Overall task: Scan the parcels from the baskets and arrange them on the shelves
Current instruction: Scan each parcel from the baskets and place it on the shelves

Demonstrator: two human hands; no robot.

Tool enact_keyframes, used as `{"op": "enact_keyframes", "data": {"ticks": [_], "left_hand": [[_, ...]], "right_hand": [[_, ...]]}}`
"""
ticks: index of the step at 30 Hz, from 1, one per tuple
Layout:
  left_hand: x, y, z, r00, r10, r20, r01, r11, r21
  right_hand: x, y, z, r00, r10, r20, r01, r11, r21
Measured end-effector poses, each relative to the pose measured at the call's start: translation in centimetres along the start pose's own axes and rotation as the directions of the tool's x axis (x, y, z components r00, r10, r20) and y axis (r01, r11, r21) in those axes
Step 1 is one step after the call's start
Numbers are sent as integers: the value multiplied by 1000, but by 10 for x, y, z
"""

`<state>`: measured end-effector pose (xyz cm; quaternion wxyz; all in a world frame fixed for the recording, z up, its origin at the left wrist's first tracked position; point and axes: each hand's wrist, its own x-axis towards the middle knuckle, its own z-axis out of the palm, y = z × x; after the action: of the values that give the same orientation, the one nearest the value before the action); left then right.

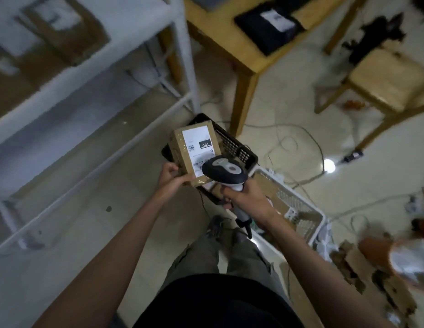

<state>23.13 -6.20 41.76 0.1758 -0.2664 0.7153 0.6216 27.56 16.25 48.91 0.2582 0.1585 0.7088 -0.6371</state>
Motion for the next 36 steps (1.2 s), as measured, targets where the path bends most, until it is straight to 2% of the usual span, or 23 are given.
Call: {"op": "enact_keyframes", "data": {"ticks": [5, 8, 12, 19, 25, 28, 36], "left_hand": [[-37, 4, -61, 979, 48, -200, -78, 986, -144], [-69, 11, -84, 952, 32, -304, -113, 960, -254], [-109, 21, -104, 894, 83, -440, -238, 921, -309], [-170, 48, -134, 818, 180, -546, -364, 897, -250], [-194, 58, -150, 759, 206, -618, -421, 879, -225], [-199, 59, -155, 740, 222, -635, -436, 877, -202], [-198, 56, -171, 718, 250, -650, -453, 876, -164]], "right_hand": [[11, -49, 32, 955, -157, 250, 198, 969, -149], [10, -74, 49, 901, -225, 372, 314, 928, -199], [0, -99, 67, 809, -311, 499, 458, 866, -202], [-31, -123, 83, 724, -357, 590, 559, 805, -199], [-52, -142, 105, 649, -376, 662, 632, 750, -193], [-53, -145, 118, 656, -374, 656, 641, 735, -222], [-48, -150, 130, 710, -335, 620, 578, 780, -240]]}}
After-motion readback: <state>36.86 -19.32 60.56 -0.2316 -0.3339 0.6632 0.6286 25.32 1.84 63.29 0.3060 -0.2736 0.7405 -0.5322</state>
